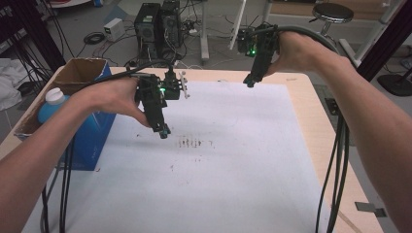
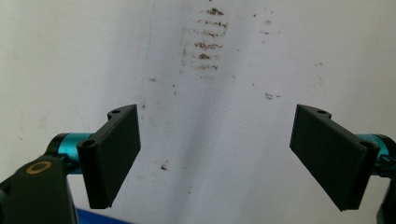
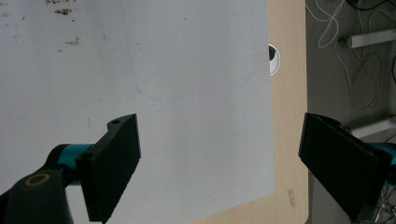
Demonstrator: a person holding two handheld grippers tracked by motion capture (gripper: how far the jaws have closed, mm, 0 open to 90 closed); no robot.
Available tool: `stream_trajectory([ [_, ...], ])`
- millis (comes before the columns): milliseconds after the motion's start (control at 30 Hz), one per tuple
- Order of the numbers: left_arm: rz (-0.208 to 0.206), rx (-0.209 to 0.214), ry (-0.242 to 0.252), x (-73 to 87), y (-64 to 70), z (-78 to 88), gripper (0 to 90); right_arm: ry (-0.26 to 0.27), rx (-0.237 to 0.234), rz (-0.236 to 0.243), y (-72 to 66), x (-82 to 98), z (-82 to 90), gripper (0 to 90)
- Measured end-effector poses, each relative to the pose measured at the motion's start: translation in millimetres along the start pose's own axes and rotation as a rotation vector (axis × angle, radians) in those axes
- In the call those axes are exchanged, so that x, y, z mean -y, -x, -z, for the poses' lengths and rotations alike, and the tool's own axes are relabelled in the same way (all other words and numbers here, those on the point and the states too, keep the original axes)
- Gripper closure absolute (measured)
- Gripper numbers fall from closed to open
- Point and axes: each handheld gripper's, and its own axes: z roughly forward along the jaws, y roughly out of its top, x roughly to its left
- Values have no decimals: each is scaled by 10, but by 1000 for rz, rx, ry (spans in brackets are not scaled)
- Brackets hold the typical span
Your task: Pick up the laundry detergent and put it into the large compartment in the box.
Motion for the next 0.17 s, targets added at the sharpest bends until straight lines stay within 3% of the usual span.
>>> stream_trajectory([
  [167,1,5,0,31,18,36,163,2,-3,1,-12,-24,0,120],
])
